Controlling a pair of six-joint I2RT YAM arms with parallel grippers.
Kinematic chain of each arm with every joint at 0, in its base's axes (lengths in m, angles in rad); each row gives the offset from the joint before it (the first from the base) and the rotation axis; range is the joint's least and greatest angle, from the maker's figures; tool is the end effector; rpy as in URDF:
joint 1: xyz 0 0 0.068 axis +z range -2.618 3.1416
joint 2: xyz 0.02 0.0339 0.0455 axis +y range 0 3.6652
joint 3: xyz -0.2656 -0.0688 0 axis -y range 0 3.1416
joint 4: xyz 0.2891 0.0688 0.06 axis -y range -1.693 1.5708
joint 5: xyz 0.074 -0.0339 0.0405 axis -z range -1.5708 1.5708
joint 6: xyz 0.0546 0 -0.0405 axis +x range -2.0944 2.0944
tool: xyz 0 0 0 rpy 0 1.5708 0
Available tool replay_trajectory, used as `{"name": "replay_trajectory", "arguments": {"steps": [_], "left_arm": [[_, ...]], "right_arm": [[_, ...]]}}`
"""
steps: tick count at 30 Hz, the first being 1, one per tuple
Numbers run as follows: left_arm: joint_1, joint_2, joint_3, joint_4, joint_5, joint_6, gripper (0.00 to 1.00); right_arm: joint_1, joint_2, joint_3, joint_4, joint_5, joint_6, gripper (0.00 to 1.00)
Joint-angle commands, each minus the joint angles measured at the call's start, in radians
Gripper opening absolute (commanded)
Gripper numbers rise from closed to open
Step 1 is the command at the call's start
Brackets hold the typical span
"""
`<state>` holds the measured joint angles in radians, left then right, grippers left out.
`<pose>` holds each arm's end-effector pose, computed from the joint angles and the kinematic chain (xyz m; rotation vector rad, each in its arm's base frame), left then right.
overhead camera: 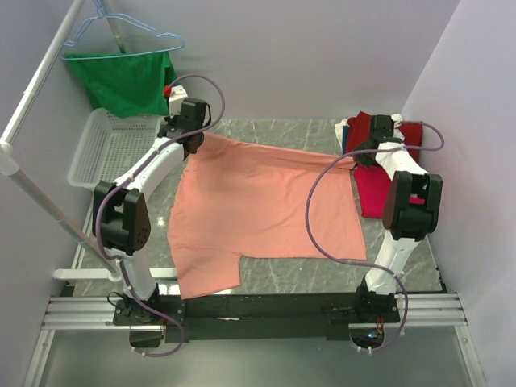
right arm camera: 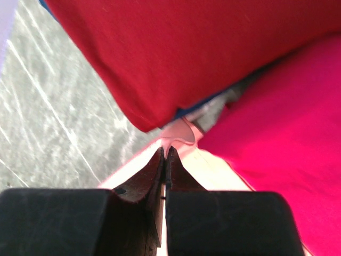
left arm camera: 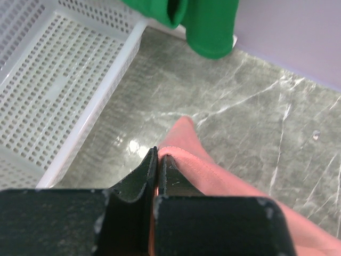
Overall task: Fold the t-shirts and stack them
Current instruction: Fold the tshirt
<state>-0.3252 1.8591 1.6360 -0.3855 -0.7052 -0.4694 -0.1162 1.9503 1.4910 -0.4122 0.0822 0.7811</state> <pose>0.4714 -0.1216 0.2966 -0.5261 1.9628 0.2741 0.4830 -0.0609 0.1875 1.0948 2.1897 0.1961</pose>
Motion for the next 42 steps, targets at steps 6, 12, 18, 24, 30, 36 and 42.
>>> {"name": "replay_trajectory", "arguments": {"steps": [6,12,18,24,30,36,42], "left_arm": [[-0.002,-0.136,-0.129,-0.042,-0.019,-0.067,0.01],[-0.002,-0.187,-0.194,-0.055,-0.011,-0.072,0.01],[-0.003,-0.230,-0.252,-0.078,0.026,-0.095,0.01],[-0.012,-0.250,-0.315,-0.099,0.073,-0.123,0.01],[-0.032,-0.218,-0.350,-0.151,0.085,-0.164,0.01],[-0.046,-0.178,-0.369,-0.184,0.113,-0.187,0.01],[-0.058,-0.137,-0.357,-0.207,0.131,-0.196,0.01]], "right_arm": [[-0.013,-0.151,-0.075,0.006,0.034,0.014,0.00],[-0.016,-0.194,-0.144,0.006,0.036,0.027,0.00],[-0.016,-0.217,-0.230,0.000,0.028,0.049,0.00],[-0.016,-0.188,-0.255,-0.046,0.002,0.063,0.00],[-0.014,-0.137,-0.233,-0.121,0.002,0.070,0.00],[-0.016,-0.097,-0.218,-0.198,-0.009,0.055,0.04],[0.032,-0.181,-0.241,-0.223,0.074,0.043,0.41]]}}
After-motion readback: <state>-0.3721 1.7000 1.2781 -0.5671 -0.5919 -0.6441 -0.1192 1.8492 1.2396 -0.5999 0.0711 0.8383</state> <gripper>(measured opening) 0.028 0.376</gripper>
